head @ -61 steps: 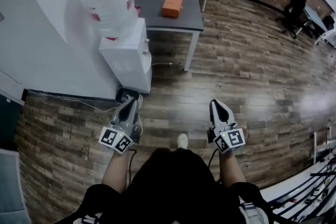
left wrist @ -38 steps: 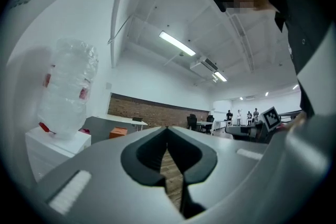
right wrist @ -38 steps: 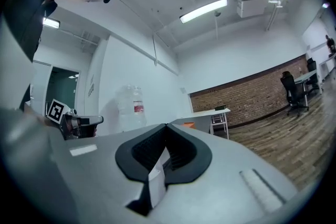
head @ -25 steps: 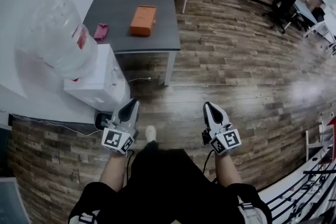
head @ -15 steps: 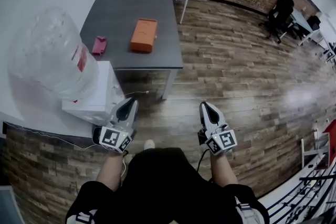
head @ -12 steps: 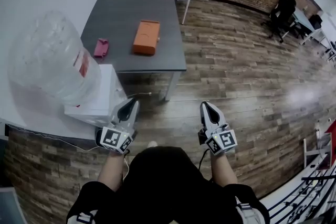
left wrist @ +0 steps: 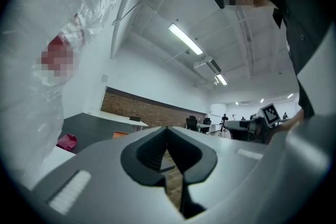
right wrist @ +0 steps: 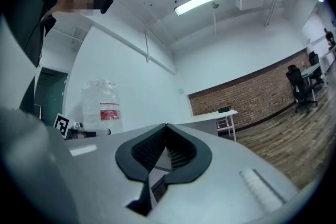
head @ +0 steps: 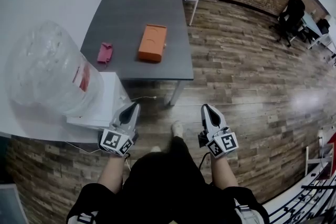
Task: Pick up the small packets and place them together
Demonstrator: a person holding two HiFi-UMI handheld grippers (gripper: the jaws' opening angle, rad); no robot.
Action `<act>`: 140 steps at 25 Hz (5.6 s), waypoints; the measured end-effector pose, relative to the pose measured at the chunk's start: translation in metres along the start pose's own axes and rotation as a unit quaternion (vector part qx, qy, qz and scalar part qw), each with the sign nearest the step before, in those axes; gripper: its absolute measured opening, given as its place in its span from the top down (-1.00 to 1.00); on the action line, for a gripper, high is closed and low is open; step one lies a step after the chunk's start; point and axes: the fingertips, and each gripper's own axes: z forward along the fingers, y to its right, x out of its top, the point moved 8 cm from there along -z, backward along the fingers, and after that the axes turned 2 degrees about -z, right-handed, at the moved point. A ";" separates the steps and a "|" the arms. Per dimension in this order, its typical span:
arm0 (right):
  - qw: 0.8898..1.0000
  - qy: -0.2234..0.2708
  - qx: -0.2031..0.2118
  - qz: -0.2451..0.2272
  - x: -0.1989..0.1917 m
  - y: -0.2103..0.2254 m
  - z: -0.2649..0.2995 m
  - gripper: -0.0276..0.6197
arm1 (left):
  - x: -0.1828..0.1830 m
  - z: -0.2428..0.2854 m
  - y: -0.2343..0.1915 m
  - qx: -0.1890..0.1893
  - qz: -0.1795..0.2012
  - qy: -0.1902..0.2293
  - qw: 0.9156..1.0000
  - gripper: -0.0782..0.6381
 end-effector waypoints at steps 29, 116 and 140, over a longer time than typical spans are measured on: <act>0.995 -0.009 0.097 -0.018 0.034 0.193 0.169 0.91 | 0.014 0.164 -0.045 0.128 0.019 0.022 0.991 0.79; 0.836 -0.353 0.331 -0.258 -0.178 0.145 0.421 0.68 | -0.096 0.252 -0.182 0.097 -0.042 -0.202 0.974 0.79; 0.845 -0.372 0.288 -0.256 -0.173 0.179 0.389 0.69 | -0.096 0.259 -0.174 0.080 -0.034 -0.191 0.978 0.79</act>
